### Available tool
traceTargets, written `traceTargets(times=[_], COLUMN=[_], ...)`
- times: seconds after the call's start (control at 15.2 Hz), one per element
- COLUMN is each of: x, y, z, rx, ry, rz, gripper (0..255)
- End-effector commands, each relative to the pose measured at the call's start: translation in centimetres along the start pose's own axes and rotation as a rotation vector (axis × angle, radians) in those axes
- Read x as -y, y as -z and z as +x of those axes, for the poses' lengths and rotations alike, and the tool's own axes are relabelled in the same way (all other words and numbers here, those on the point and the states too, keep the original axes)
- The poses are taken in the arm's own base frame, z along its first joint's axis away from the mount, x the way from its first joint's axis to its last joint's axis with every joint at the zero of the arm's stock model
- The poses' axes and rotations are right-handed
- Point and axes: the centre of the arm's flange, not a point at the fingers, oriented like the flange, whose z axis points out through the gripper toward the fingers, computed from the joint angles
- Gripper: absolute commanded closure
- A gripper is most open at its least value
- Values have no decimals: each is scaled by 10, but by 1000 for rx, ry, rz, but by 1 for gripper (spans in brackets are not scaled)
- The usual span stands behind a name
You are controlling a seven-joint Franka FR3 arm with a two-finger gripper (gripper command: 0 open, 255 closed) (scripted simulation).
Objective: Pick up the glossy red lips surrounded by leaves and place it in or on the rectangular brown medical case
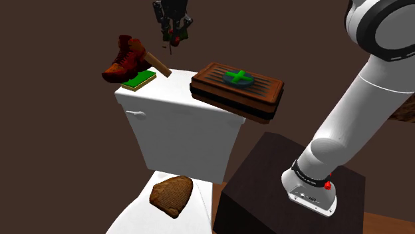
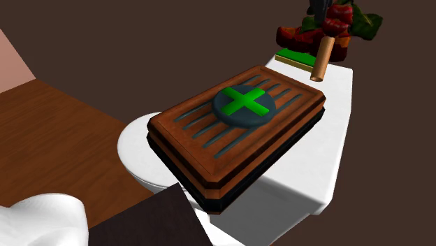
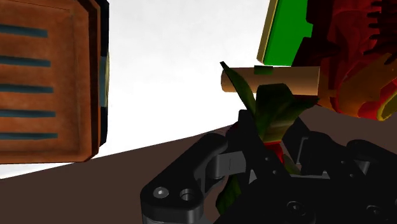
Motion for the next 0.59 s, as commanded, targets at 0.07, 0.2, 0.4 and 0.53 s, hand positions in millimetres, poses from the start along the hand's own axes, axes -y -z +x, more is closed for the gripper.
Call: traceTargets(times=[0.07,0.2,0.4,0.53], x=[-22,-47,-84,-109], y=[14,22,35,43], z=[-3,-8,-15,-20], rx=[0,0,0,0], ry=[0,0,0,0], rz=[0,0,0,0], gripper=[255,255,255,255])
